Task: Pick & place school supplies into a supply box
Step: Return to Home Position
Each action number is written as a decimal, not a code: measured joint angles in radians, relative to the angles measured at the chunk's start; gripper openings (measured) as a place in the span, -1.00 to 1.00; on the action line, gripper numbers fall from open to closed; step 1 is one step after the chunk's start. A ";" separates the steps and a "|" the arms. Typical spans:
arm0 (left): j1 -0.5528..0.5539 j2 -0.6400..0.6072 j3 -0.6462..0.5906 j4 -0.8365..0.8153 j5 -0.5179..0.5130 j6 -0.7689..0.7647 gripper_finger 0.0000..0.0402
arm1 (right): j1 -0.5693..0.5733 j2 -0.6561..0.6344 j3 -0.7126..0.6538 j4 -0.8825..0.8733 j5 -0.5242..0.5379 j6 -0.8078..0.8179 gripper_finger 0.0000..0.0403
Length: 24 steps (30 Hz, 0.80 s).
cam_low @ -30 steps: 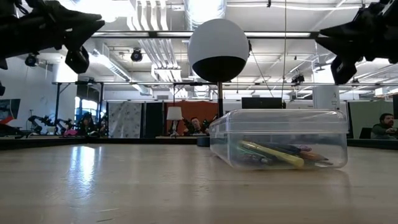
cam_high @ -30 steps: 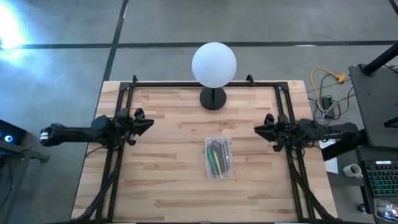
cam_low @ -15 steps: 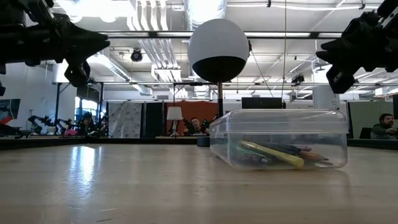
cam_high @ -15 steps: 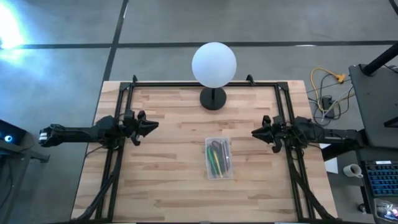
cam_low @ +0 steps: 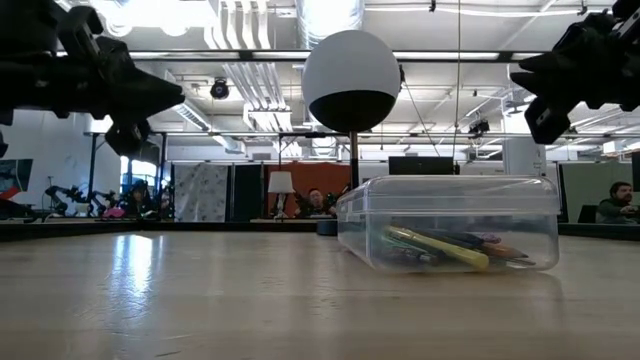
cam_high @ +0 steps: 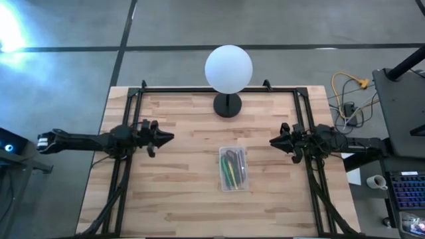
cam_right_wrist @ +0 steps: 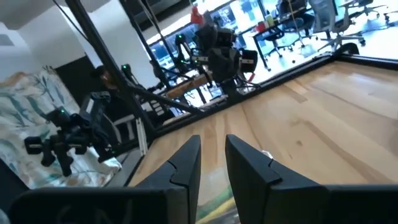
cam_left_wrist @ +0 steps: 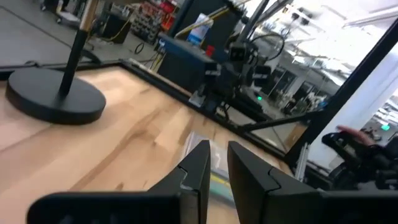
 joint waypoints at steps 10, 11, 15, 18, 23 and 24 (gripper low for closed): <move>0.000 0.106 0.000 0.000 0.000 0.001 -0.80 | -0.001 0.014 0.000 0.000 0.000 0.000 -0.66; 0.000 0.116 0.000 0.000 0.000 0.001 -0.80 | -0.001 0.015 0.000 0.001 0.001 0.000 -0.66; 0.000 0.156 0.000 0.000 0.000 0.001 -0.80 | -0.001 0.014 0.000 0.001 0.001 0.000 -0.66; 0.000 0.185 0.000 0.000 0.000 0.001 -0.80 | -0.001 0.014 0.000 0.000 0.001 0.000 -0.66; 0.000 0.234 0.000 0.002 0.000 0.001 -0.80 | -0.001 0.014 0.000 0.000 0.001 0.000 -0.66; 0.000 0.244 0.000 0.002 0.000 0.001 -0.80 | -0.001 0.014 0.000 0.001 0.001 0.000 -0.66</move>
